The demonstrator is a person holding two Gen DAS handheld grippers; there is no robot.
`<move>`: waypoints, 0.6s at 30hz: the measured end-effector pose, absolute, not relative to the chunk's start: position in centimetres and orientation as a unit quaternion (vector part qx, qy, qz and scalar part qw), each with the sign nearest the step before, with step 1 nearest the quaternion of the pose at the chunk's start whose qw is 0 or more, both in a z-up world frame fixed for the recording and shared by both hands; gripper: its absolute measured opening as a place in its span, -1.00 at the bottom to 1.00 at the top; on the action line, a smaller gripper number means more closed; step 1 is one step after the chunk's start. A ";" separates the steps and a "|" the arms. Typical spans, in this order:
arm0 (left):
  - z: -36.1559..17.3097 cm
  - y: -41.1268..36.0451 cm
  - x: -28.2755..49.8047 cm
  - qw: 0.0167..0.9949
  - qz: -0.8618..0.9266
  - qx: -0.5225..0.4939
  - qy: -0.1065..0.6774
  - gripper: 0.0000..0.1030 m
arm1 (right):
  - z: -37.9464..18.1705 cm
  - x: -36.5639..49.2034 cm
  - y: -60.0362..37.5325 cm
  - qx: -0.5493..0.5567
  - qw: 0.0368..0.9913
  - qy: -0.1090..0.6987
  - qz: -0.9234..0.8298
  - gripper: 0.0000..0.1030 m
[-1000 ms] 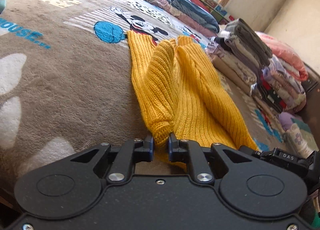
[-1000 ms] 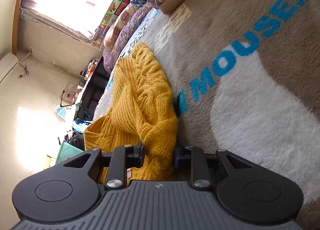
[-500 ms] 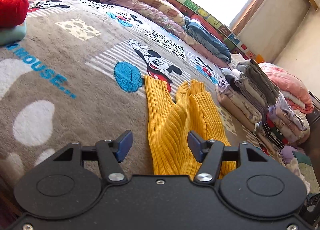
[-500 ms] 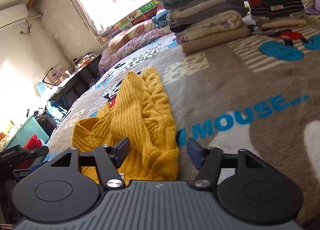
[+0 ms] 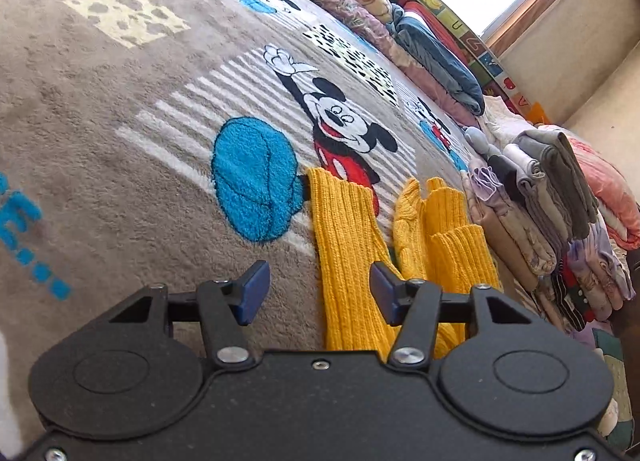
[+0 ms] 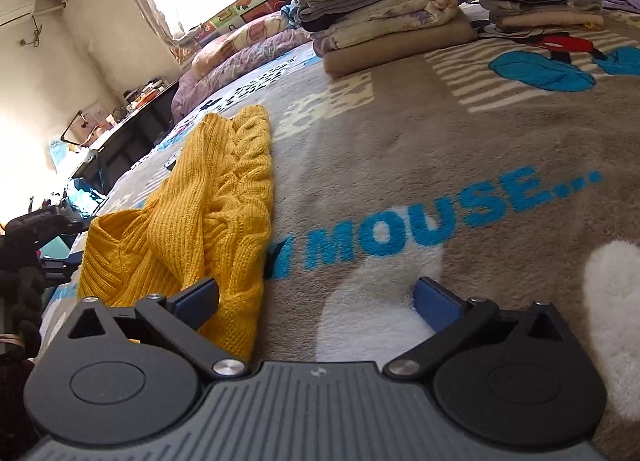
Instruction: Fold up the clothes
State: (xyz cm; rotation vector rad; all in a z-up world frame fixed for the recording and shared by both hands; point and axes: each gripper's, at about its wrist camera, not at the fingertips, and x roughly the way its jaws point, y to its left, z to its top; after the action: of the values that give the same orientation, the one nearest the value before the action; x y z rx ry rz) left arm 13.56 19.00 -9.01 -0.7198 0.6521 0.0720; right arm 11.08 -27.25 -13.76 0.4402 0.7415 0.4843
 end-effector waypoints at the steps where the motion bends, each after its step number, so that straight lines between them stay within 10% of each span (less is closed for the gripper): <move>1: -9.7 19.3 13.9 0.882 0.026 -0.353 0.311 0.04 | -13.9 11.2 -27.7 0.232 0.875 0.354 0.235 1.00; 18: -11.3 19.9 19.6 0.883 -0.048 -0.353 0.304 -0.39 | -14.9 13.9 -28.3 0.314 0.869 0.291 0.250 1.00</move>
State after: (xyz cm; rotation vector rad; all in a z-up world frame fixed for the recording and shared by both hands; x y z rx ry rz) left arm 19.61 19.87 -11.34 -0.7358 0.6333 -0.1006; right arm 13.93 -28.28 -14.94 0.6565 0.6085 0.5228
